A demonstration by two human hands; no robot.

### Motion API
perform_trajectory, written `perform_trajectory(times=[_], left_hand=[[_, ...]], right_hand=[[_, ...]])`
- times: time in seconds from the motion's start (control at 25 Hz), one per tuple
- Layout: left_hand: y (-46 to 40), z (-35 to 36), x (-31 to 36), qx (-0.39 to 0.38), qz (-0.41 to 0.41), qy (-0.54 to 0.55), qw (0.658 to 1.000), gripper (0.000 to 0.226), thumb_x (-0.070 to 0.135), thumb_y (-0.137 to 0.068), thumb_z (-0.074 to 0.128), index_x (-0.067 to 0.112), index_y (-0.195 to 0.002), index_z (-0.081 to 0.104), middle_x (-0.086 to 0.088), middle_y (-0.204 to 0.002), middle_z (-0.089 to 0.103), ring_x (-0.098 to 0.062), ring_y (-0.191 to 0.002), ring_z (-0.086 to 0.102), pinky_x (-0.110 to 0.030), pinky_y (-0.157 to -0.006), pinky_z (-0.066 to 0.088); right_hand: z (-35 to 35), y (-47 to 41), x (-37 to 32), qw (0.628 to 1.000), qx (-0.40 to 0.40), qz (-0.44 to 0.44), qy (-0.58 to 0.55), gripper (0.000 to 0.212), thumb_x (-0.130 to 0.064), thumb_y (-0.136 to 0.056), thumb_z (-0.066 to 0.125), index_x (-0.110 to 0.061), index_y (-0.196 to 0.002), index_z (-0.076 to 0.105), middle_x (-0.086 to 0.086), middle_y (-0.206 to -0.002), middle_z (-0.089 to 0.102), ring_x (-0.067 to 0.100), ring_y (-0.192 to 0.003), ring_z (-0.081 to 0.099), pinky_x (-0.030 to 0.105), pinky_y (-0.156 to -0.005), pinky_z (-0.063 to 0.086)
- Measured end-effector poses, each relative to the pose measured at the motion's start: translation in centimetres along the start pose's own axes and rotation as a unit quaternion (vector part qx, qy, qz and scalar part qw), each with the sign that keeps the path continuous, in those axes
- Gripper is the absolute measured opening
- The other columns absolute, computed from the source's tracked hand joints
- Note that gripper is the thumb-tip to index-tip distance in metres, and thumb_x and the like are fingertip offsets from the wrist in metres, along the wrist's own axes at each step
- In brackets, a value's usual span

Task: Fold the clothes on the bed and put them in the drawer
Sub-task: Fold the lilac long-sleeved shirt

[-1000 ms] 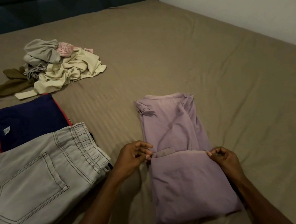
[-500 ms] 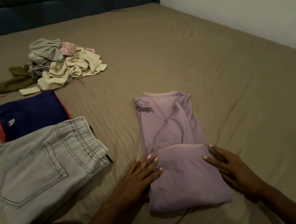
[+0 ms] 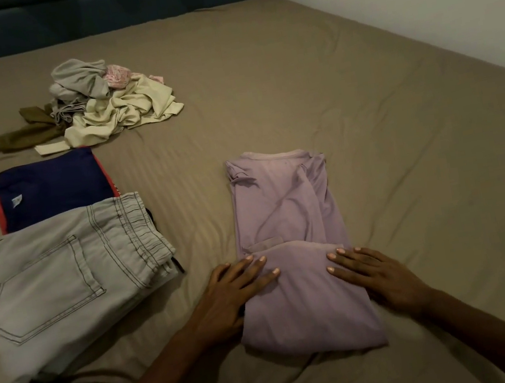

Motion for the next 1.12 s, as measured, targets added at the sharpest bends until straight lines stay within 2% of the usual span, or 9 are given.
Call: perform_trajectory(times=[0.12,0.24,0.28,0.4,0.52,0.64,0.84,1.0,1.12], left_hand=[[-1.1,-1.6,-1.2,0.021,-0.016,0.087,0.996,0.063,0.034,-0.092,0.050,0.050,-0.152,0.038,0.021,-0.157,0.042,-0.003,-0.142,0.040,-0.033,-0.101,0.029],[-5.2,-3.5,-4.2,0.048,-0.078,0.249,0.964,0.032,0.038,-0.087,0.055,0.022,-0.104,0.078,0.005,-0.104,0.076,-0.013,-0.097,0.071,-0.037,-0.080,0.044],[-8.1,-4.6,-5.1,0.080,-0.137,0.358,0.920,0.030,0.034,-0.087,0.056,0.017,-0.095,0.080,-0.003,-0.096,0.077,-0.005,-0.083,0.072,-0.030,-0.077,0.048],[-15.4,-7.0,-7.8,0.301,-0.244,0.670,0.633,0.032,0.021,-0.107,0.049,-0.001,-0.109,0.072,-0.026,-0.102,0.068,0.005,-0.063,0.067,-0.016,-0.071,0.053],[-15.7,-4.0,-10.1,0.094,-0.395,0.637,0.655,0.031,0.028,-0.099,0.066,0.000,-0.109,0.073,-0.007,-0.097,0.077,-0.008,-0.075,0.072,-0.022,-0.068,0.056],[-14.3,0.3,-12.0,0.091,-0.406,0.658,0.627,0.035,0.012,-0.099,0.064,-0.011,-0.125,0.065,-0.015,-0.109,0.076,-0.021,-0.089,0.075,-0.028,-0.077,0.060],[-15.4,0.7,-12.5,0.125,-0.418,0.631,0.642,0.035,0.031,-0.104,0.058,0.001,-0.115,0.071,-0.011,-0.108,0.076,-0.017,-0.088,0.073,-0.023,-0.075,0.058],[-14.7,1.0,-12.1,0.146,-0.452,0.516,0.713,0.076,0.074,-0.080,0.058,0.003,-0.101,0.076,-0.011,-0.099,0.077,-0.029,-0.097,0.073,-0.043,-0.088,0.059],[-13.2,-0.1,-10.4,0.109,-0.473,0.420,0.767,0.067,0.060,-0.099,0.052,-0.003,-0.105,0.073,-0.018,-0.103,0.074,-0.034,-0.099,0.070,-0.038,-0.082,0.053]], right_hand=[[-1.2,-1.6,0.6,0.979,0.065,0.056,-0.184,0.044,-0.024,-0.102,0.047,-0.020,-0.144,0.059,-0.005,-0.155,0.051,0.018,-0.143,0.049,0.038,-0.117,0.035],[-5.6,-5.6,3.1,0.891,0.129,0.169,-0.402,0.027,-0.026,-0.106,0.050,-0.021,-0.105,0.077,-0.011,-0.111,0.075,0.008,-0.103,0.069,0.030,-0.093,0.052],[-6.8,-7.5,4.7,0.851,0.121,0.220,-0.460,0.024,-0.019,-0.106,0.054,-0.018,-0.096,0.076,-0.008,-0.097,0.076,0.008,-0.091,0.070,0.030,-0.083,0.055],[-6.2,-12.5,10.5,0.714,0.101,0.377,-0.581,0.020,-0.024,-0.100,0.064,-0.007,-0.107,0.072,0.003,-0.095,0.075,0.024,-0.090,0.070,0.040,-0.083,0.057],[-1.1,-14.7,11.9,0.549,0.127,0.458,-0.687,0.053,-0.046,-0.091,0.072,-0.006,-0.126,0.068,0.014,-0.116,0.075,0.033,-0.108,0.072,0.052,-0.100,0.055],[2.1,-14.9,12.7,0.431,0.184,0.444,-0.764,0.044,-0.032,-0.094,0.069,-0.001,-0.126,0.069,0.019,-0.122,0.072,0.033,-0.112,0.069,0.049,-0.107,0.048],[2.7,-15.1,12.6,0.499,0.221,0.451,-0.706,0.050,-0.015,-0.083,0.078,0.005,-0.127,0.066,0.023,-0.120,0.072,0.041,-0.108,0.070,0.051,-0.102,0.053],[2.0,-15.1,10.8,0.532,0.278,0.471,-0.647,0.026,-0.010,-0.096,0.068,0.005,-0.117,0.070,0.023,-0.113,0.074,0.039,-0.099,0.072,0.047,-0.089,0.059],[1.7,-13.8,8.7,0.558,0.289,0.493,-0.602,0.027,-0.010,-0.095,0.070,0.003,-0.118,0.069,0.018,-0.110,0.076,0.037,-0.097,0.073,0.045,-0.083,0.061]])
Point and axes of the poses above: each hand's wrist, its own y-axis away from the middle knuckle, its own z-axis out of the palm, x = y × z, the point moved 3 cm from there along -y, towards the middle knuckle
